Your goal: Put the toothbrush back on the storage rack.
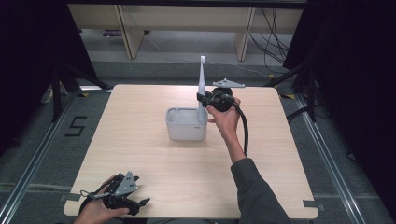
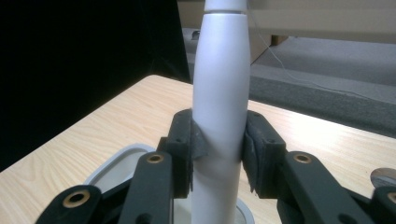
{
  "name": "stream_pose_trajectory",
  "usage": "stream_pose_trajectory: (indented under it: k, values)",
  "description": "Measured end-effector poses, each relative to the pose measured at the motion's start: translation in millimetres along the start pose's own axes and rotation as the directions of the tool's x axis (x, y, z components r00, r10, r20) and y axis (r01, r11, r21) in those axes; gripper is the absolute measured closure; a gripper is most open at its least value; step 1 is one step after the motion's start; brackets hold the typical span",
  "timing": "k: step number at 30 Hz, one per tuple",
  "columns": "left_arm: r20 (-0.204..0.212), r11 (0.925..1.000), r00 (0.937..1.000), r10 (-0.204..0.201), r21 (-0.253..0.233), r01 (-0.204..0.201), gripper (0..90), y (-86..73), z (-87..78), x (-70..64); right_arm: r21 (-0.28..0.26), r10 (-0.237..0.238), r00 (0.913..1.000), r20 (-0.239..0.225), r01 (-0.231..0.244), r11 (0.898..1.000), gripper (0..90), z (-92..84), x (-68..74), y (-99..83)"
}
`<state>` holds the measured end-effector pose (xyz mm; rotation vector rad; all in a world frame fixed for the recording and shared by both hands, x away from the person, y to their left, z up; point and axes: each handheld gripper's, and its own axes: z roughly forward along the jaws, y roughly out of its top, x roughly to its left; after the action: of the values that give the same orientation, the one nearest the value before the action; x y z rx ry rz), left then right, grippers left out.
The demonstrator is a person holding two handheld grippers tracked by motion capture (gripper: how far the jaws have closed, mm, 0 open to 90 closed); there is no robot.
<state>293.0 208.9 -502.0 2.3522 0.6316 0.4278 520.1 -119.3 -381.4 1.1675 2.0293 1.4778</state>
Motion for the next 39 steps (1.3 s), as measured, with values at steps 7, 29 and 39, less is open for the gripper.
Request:
stream_pose_trajectory:
  k: [7,29,39]
  values:
    - [0.000,1.0000,1.0000,0.000,0.001,0.000,16.3,-0.1,0.1,0.2,0.010,0.002,1.0000,0.002,-0.002,1.000,66.7,2.3,-0.4,-5.9]
    - [-0.002,1.0000,1.0000,0.000,0.004,0.000,16.3,-0.1,0.3,-0.2,0.076,-0.065,0.9972,0.036,0.062,0.995,66.7,7.1,-3.2,-24.0]
    - [-0.004,0.9999,0.9999,0.016,0.004,-0.016,16.3,0.2,0.3,0.6,0.111,-0.097,0.9943,0.045,0.091,0.990,66.7,10.5,-0.7,-29.1]
